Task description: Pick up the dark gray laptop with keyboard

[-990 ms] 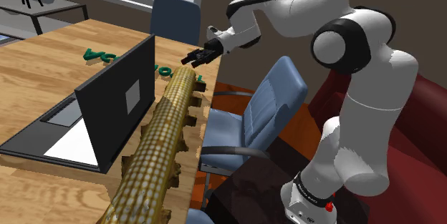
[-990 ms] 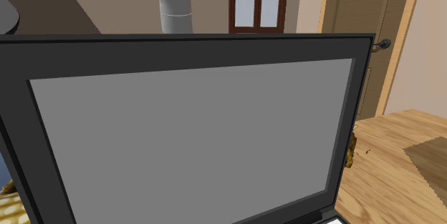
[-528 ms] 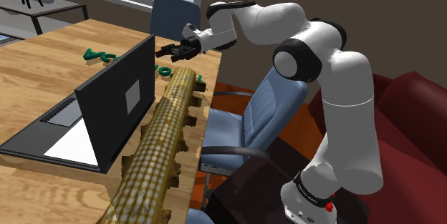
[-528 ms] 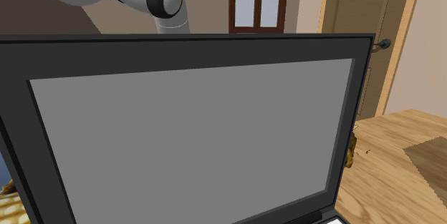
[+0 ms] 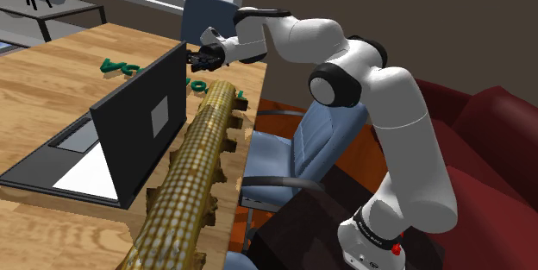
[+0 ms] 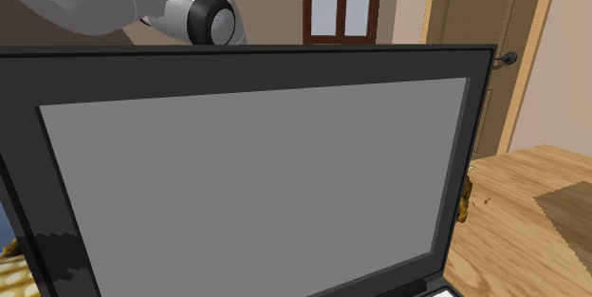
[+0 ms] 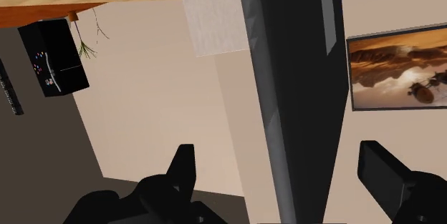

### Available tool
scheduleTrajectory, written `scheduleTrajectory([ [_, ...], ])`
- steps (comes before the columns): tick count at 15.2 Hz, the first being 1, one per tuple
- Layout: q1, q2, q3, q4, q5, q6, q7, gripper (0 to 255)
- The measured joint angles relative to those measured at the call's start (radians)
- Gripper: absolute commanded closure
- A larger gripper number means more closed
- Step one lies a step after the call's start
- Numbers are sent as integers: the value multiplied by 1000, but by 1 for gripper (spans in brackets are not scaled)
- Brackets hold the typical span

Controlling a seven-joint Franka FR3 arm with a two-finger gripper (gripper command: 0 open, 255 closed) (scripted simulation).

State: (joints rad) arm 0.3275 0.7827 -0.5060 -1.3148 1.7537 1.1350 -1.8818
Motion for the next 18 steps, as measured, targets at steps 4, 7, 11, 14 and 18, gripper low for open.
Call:
scheduleTrajectory([
  [4, -2, 28, 4, -1, 0, -2, -30, 0],
  [7, -2, 31, 4, -2, -1, -2, -35, 255],
  [11, -1, 31, 4, -4, -2, -3, -36, 255],
  [14, -2, 31, 4, -4, -3, -3, -36, 255],
  [18, 0, 17, 3, -3, -2, -1, -20, 255],
])
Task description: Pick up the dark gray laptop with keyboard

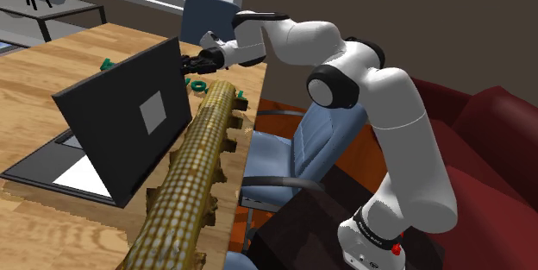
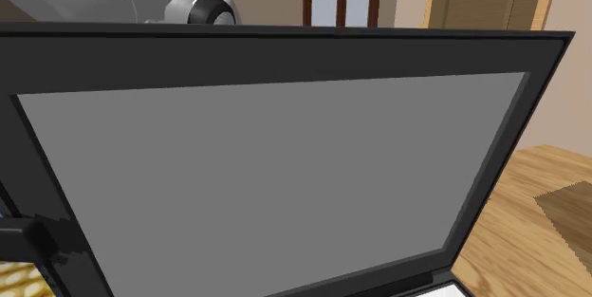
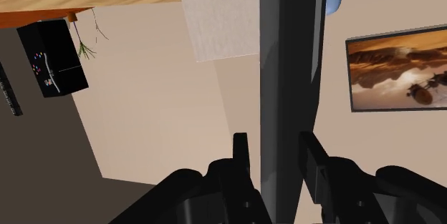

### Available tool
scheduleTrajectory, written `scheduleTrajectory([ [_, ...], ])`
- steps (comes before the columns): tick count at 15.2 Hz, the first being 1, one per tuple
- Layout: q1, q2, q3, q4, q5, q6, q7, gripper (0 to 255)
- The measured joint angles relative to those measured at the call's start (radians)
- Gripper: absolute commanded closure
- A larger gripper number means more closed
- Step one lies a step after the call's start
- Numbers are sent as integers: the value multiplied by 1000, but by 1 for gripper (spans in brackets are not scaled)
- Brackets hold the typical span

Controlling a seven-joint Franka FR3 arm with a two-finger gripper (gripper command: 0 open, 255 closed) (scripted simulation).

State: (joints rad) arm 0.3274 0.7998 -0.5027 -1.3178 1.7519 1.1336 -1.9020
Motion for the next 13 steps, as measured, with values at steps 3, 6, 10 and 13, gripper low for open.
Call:
scheduleTrajectory([
  [3, -3, -15, -1, 13, 4, -1, 27, 255],
  [6, -2, -32, -1, 19, 6, 1, 52, 255],
  [10, -3, -59, -4, 25, 8, 0, 84, 255],
  [13, -4, -71, -4, 35, 11, 2, 108, 255],
])
